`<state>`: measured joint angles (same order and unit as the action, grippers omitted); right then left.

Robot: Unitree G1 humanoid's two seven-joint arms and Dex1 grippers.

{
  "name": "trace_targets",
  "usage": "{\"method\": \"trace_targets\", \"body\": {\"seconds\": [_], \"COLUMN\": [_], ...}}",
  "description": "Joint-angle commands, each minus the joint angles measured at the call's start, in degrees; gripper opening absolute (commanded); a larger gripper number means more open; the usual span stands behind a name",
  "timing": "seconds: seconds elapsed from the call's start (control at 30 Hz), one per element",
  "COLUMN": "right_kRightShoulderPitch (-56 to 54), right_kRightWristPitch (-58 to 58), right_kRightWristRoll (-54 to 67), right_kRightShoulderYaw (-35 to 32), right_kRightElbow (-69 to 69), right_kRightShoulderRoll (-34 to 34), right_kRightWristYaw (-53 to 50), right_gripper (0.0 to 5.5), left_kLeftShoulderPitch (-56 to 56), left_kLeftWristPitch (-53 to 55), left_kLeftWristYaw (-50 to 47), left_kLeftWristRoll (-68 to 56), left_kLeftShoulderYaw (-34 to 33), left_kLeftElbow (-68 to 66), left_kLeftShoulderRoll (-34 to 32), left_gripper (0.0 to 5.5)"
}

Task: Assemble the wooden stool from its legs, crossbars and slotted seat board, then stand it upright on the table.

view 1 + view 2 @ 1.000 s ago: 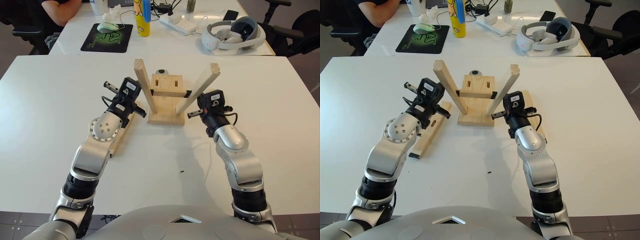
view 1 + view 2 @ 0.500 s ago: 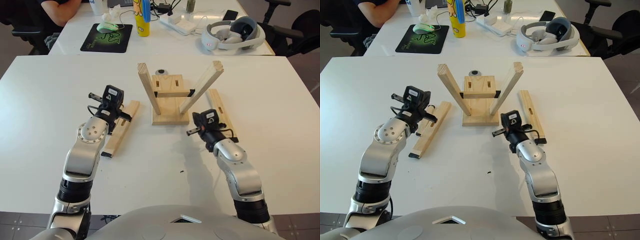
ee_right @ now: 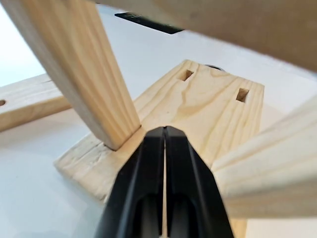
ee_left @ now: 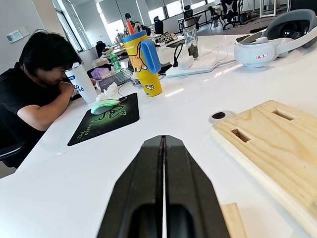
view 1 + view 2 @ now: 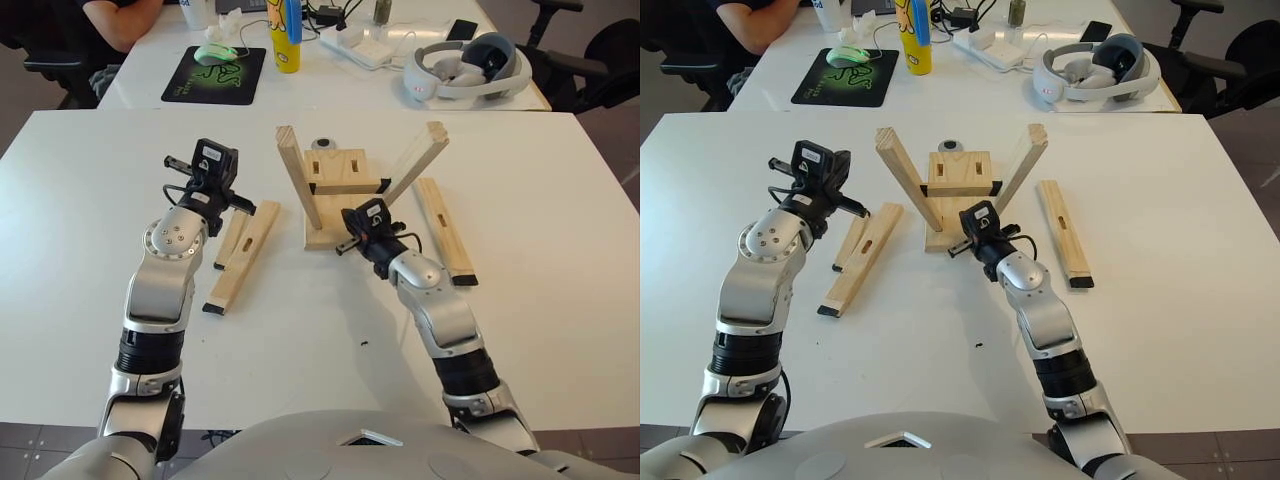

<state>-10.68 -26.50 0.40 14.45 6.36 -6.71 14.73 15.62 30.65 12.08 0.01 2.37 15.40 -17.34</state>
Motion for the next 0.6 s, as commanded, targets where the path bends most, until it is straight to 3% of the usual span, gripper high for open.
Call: {"method": "trace_targets", "body": {"seconds": [0.03,0.23,0.43,0.6], "right_kRightShoulderPitch": [-3.57,-2.67,-1.05,5.83], "right_kRightWristPitch": [-3.73,-9.71,-20.8,-23.82], "right_kRightWristRoll": [-2.78,-5.1,-8.02,-8.11], "right_kRightShoulderYaw": [2.6,2.76,8.57,10.72], "right_kRightElbow": [-6.72,-8.21,-5.32,-3.06], "right_kRightShoulderRoll": [-0.02,-2.6,-8.14,-15.79], "right_kRightWristYaw": [0.2,0.28,4.46,8.11], "right_gripper": [0.0,0.0,0.0,0.0], "left_kLeftShoulderPitch": [1.75,2.56,0.42,-0.26], "left_kLeftWristPitch": [-0.56,-1.05,-1.22,-1.26], "left_kLeftWristYaw": [0.52,0.6,0.25,0.35], "left_kLeftWristRoll": [-0.21,-0.25,-0.11,0.06], "left_kLeftShoulderYaw": [0.35,-0.29,-1.38,-1.92], "left_kLeftElbow": [-1.49,-1.66,-0.83,-0.49], "left_kLeftShoulderRoll": [0.7,0.99,0.91,0.69], "left_gripper": [0.02,0.02,0.02,0.02]}}
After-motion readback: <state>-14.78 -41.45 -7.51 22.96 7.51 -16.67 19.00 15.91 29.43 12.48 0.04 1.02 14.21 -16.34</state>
